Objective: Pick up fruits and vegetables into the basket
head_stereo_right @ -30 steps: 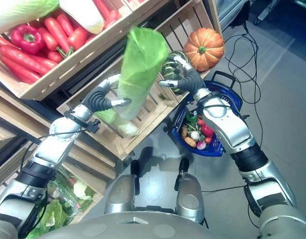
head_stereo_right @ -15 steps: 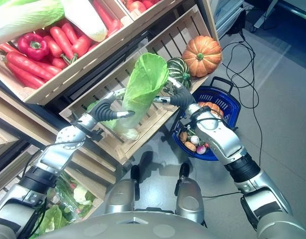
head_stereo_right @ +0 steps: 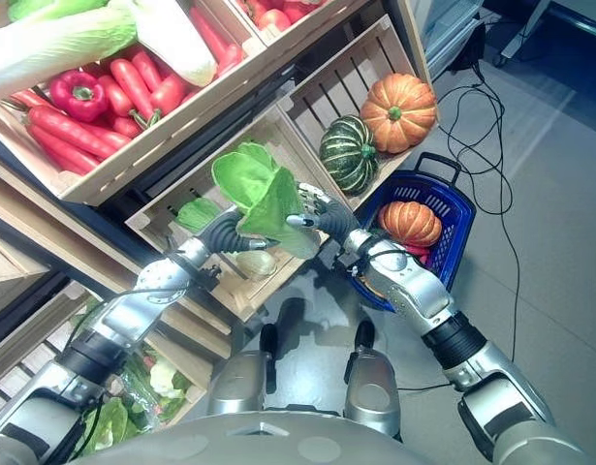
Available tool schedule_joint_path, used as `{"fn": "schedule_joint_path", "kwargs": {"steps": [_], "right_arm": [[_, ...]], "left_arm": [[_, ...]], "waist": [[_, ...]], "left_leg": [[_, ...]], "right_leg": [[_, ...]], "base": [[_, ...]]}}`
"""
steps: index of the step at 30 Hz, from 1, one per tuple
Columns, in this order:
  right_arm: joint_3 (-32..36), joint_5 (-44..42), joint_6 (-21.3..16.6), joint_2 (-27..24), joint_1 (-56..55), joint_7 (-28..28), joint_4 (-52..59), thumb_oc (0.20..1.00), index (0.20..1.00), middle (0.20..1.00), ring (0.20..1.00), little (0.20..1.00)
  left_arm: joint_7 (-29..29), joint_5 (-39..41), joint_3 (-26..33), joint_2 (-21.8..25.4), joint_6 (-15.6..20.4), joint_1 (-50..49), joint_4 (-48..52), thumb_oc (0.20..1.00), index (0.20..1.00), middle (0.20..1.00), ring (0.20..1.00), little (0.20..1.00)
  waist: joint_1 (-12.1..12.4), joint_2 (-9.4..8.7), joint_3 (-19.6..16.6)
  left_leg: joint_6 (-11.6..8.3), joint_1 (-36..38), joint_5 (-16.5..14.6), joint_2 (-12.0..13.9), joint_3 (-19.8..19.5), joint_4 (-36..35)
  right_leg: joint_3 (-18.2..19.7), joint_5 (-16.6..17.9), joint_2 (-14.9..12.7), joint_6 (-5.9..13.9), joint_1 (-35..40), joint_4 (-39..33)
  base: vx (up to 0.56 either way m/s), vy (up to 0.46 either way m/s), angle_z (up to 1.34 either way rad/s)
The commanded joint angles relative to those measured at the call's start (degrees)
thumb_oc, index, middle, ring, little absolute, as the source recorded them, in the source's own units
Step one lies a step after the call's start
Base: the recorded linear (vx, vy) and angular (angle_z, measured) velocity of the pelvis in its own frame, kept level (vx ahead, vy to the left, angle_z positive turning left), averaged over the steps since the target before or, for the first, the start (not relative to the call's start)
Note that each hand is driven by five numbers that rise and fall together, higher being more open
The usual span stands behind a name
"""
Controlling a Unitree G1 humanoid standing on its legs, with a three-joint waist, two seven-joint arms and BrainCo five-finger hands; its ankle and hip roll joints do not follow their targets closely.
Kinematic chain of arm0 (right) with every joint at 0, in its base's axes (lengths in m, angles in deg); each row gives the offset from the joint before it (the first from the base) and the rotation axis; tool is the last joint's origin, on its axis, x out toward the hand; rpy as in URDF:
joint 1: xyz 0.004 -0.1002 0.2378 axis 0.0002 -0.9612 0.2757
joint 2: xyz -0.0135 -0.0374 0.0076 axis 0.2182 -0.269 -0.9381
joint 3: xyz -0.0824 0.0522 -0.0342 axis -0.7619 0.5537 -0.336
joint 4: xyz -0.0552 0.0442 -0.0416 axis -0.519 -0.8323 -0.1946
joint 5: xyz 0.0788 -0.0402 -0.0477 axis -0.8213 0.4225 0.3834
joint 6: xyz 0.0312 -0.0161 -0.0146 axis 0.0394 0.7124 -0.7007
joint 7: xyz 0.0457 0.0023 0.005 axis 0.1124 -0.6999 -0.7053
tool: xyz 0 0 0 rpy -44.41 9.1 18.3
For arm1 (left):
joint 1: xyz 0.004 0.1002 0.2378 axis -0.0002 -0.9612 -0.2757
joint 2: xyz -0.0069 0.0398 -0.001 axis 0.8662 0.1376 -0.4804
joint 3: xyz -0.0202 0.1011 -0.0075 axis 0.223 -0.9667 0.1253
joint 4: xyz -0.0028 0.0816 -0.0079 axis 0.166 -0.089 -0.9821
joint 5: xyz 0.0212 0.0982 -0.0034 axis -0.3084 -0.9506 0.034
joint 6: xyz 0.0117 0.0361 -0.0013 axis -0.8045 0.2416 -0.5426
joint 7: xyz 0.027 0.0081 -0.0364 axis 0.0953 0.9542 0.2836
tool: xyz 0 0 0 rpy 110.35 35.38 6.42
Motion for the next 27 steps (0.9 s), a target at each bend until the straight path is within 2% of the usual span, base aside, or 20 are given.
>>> {"fn": "schedule_joint_path", "kwargs": {"steps": [1, 6, 14, 17, 22, 27], "right_arm": [[-6.9, -2.0, -1.4, 6.5, 1.6, -7.1, 4.0, 1.0, 1.0, 1.0, 1.0, 1.0], [-8.0, 0.8, -1.6, 5.7, 1.9, -7.8, 3.8, 1.0, 1.0, 1.0, 1.0, 1.0], [-8.1, 14.8, -7.4, 2.8, 2.9, -6.9, 3.2, 1.0, 1.0, 1.0, 1.0, 1.0], [-8.2, 19.4, -8.1, 1.7, 3.4, -7.8, 3.6, 1.0, 1.0, 1.0, 1.0, 1.0], [-9.7, 24.7, -7.6, -0.5, 5.5, -10.5, 4.7, 1.0, 1.0, 1.0, 1.0, 1.0], [-11.5, 24.9, -6.9, -0.8, 6.7, -13.1, 4.5, 1.0, 1.0, 1.0, 1.0, 1.0]], "left_arm": [[1.0, -3.6, -5.7, -3.3, 2.3, 6.4, 4.3, 0.2, 0.2, 0.2, 0.2, 0.2], [2.5, -5.1, -7.4, -3.2, 0.8, 7.1, 4.5, 0.2, 0.2, 0.2, 0.2, 0.2], [4.5, -7.6, -9.2, -2.4, -2.5, 7.7, 3.9, 0.2, 0.2, 0.2, 0.2, 0.2], [5.5, -7.5, -9.0, -2.3, -3.5, 7.8, 4.0, 0.2, 0.2, 0.2, 0.2, 0.2], [8.9, -7.1, -9.3, -2.0, -5.5, 8.3, 4.3, 0.2, 0.2, 0.2, 0.2, 0.2], [11.2, -5.8, -10.1, -2.1, -7.8, 8.8, 3.6, 0.2, 0.2, 0.2, 0.2, 0.2]], "waist": [[-0.3, -2.22, -0.7], [-0.5, -2.35, -0.8], [-1.2, -2.35, -0.9], [-1.3, -2.34, -0.9], [-1.2, -2.35, -0.7], [-1.1, -2.39, -0.7]], "left_leg": [[1.52, -0.5, -4.1, 0.4, 1.2, 1.4], [1.63, 0.0, -4.1, 0.5, 1.4, 1.0], [1.73, 0.7, -4.3, 0.6, 1.6, 0.6], [1.8, 0.7, -4.4, 0.5, 1.6, 0.6], [1.87, 0.9, -4.6, 0.4, 1.4, 0.7], [1.9, 1.1, -4.7, 0.3, 1.2, 0.6]], "right_leg": [[0.7, -4.6, -3.6, 5.15, 5.8, -2.1], [0.8, -4.5, -3.5, 5.26, 6.0, -2.3], [1.4, -4.7, -3.3, 5.44, 6.3, -2.5], [1.6, -4.8, -3.2, 5.39, 6.4, -2.5], [1.8, -5.1, -3.2, 5.34, 6.4, -2.3], [1.9, -5.1, -3.3, 5.39, 6.7, -2.4]], "base": [[0.0, 0.0, 0.0], [0.0, -0.001, 0.01], [0.0, 0.0, 0.01], [0.0, 0.0, 0.0], [0.0, 0.0, 0.0], [0.0, 0.0, 0.0]]}}
